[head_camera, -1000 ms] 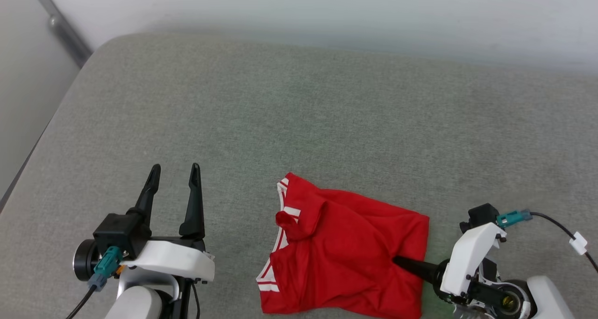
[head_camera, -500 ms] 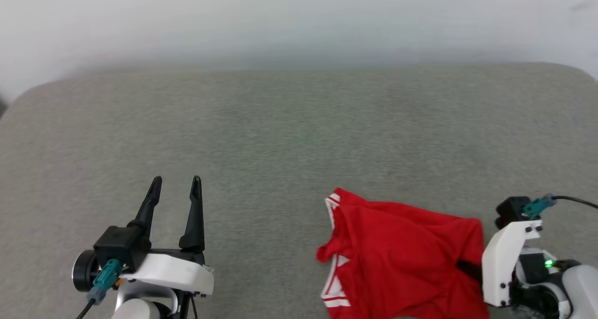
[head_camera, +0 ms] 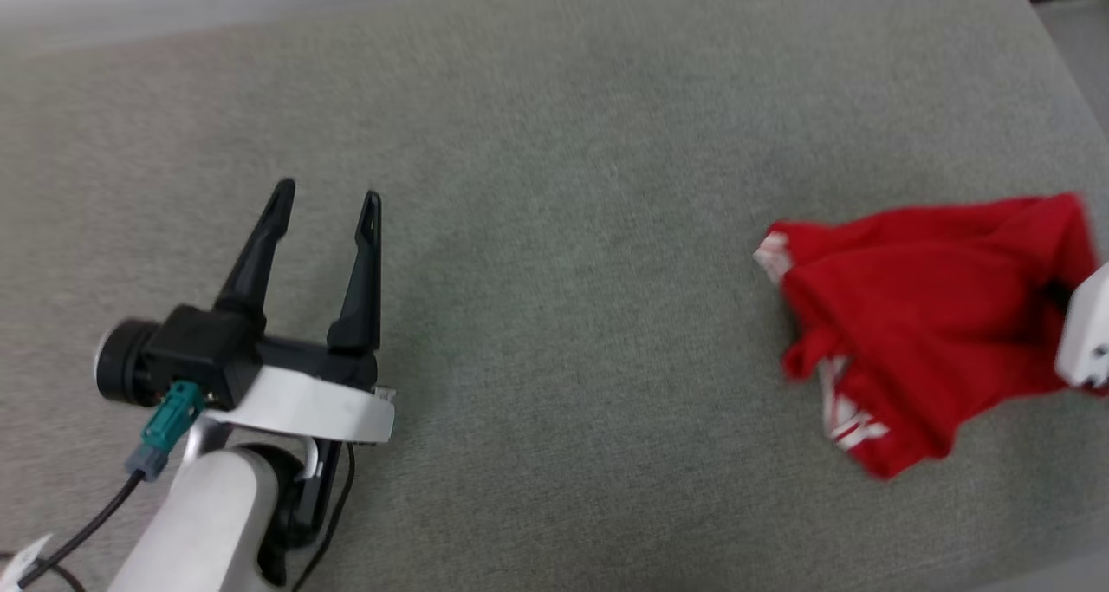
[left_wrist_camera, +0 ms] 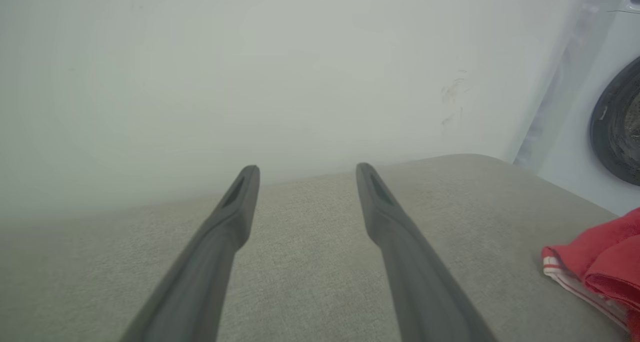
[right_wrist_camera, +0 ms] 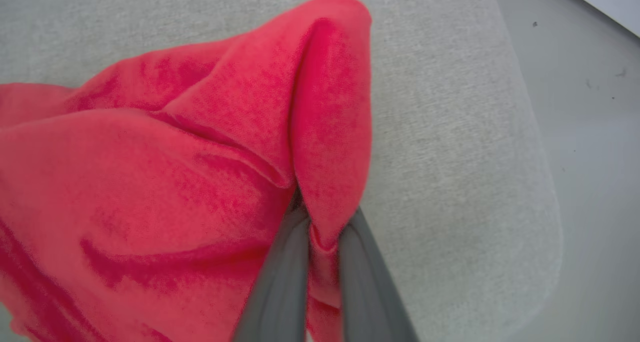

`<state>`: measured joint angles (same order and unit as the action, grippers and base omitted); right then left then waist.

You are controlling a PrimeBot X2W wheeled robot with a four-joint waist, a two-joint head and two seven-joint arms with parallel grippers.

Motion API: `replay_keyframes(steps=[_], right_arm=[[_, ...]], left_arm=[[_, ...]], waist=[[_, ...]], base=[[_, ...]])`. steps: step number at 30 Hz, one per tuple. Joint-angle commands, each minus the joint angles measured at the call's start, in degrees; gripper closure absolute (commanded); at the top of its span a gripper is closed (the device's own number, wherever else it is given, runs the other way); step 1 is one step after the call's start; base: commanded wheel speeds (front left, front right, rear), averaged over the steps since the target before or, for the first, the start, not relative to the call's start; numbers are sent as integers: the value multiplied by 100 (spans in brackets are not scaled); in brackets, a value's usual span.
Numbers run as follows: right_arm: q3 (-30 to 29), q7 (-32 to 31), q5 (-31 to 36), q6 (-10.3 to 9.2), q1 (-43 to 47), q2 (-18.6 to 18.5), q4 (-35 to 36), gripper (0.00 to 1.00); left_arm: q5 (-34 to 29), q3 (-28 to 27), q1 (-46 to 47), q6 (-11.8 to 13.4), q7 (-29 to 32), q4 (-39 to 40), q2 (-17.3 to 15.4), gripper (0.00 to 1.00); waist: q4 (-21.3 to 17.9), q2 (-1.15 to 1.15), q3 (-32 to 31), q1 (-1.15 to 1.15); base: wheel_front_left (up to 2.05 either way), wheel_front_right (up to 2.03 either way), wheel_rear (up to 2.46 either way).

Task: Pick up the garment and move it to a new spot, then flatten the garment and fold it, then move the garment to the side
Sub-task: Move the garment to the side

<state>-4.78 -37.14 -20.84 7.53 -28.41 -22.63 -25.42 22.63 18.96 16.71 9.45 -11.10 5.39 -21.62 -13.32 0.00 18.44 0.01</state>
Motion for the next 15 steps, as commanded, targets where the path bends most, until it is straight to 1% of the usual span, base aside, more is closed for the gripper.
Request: replay_keyframes(steps=[1, 3, 5, 6, 11, 14, 15], right_arm=[[-96, 73, 74, -9, -175, -63, -34, 100], [-424, 261, 227, -9, -399, -150, -173, 100], [-742, 520, 546, -9, -602, -286, -267, 100], [-909, 675, 639, -9, -707, -284, -321, 100], [-1500, 1322, 1142, -9, -1065, -18, -740, 100], [-1817, 1825, 1451, -9, -1207, 160, -1058, 100], [-1920, 1972, 1546, -9, -1254, 259, -1199, 71]], left_arm=[[-49, 5, 120, -39, 28, 50, -54, 0], [-90, 30, 315, -86, 89, 141, -91, 0], [-166, 70, 531, -139, 151, 230, -138, 0], [-187, 82, 621, -148, 172, 260, -145, 0], [-289, 149, 972, -213, 272, 360, -201, 0], [-321, 183, 1081, -235, 330, 383, -219, 0], [-325, 194, 1108, -241, 336, 384, -222, 0]], waist=[[-278, 0, 585, -1], [-287, 0, 825, -1], [-277, 0, 1053, -1], [-275, 0, 1147, -1], [-242, 0, 1491, -1], [-221, 0, 1620, -1], [-213, 0, 1649, -1]], base=[[0, 0, 0], [0, 0, 0], [0, 0, 0], [0, 0, 0], [0, 0, 0], [0, 0, 0], [0, 0, 0]])
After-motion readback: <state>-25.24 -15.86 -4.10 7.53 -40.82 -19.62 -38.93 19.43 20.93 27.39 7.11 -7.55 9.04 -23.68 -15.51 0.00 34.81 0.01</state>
